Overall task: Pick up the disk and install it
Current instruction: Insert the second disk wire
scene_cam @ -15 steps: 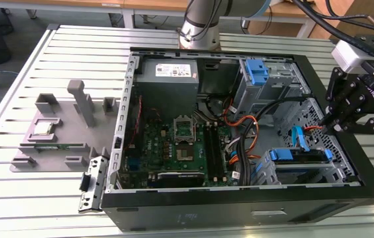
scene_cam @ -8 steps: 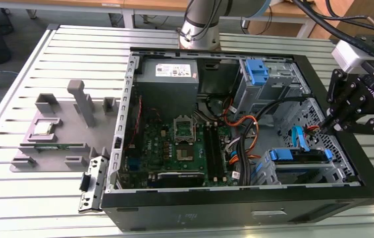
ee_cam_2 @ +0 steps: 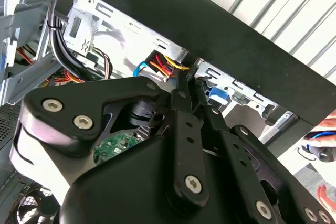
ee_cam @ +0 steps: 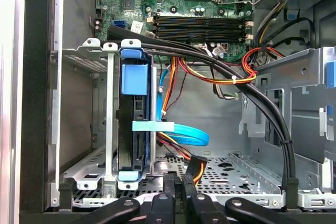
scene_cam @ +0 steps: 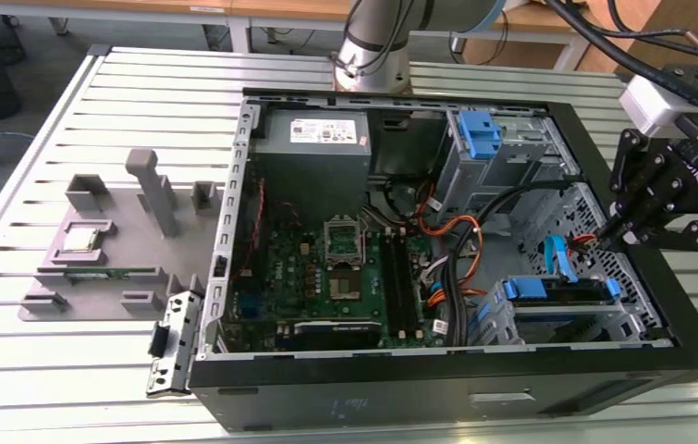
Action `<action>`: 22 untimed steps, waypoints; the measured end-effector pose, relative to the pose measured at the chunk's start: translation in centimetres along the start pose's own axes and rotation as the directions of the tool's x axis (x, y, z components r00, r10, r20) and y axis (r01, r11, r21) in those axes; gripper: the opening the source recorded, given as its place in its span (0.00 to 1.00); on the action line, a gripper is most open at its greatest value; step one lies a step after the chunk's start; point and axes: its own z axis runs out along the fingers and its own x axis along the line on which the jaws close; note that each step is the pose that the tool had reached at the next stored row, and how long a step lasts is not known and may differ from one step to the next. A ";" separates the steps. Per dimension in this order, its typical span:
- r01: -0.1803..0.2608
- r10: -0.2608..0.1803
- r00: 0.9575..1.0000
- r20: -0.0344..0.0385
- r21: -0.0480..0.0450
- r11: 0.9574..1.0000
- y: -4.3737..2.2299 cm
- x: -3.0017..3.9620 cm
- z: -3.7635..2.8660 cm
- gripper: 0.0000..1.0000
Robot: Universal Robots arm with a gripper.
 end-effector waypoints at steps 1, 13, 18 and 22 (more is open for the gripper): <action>0.000 0.000 1.000 0.000 0.000 1.000 0.00 0.00 -0.09 0.18; 0.000 0.000 1.000 0.000 0.000 1.000 0.01 0.58 -0.89 0.18; 0.000 0.000 1.000 0.000 0.000 1.000 0.51 0.91 -0.85 0.18; 0.000 0.000 1.000 0.000 0.000 1.000 1.13 1.29 -0.82 0.18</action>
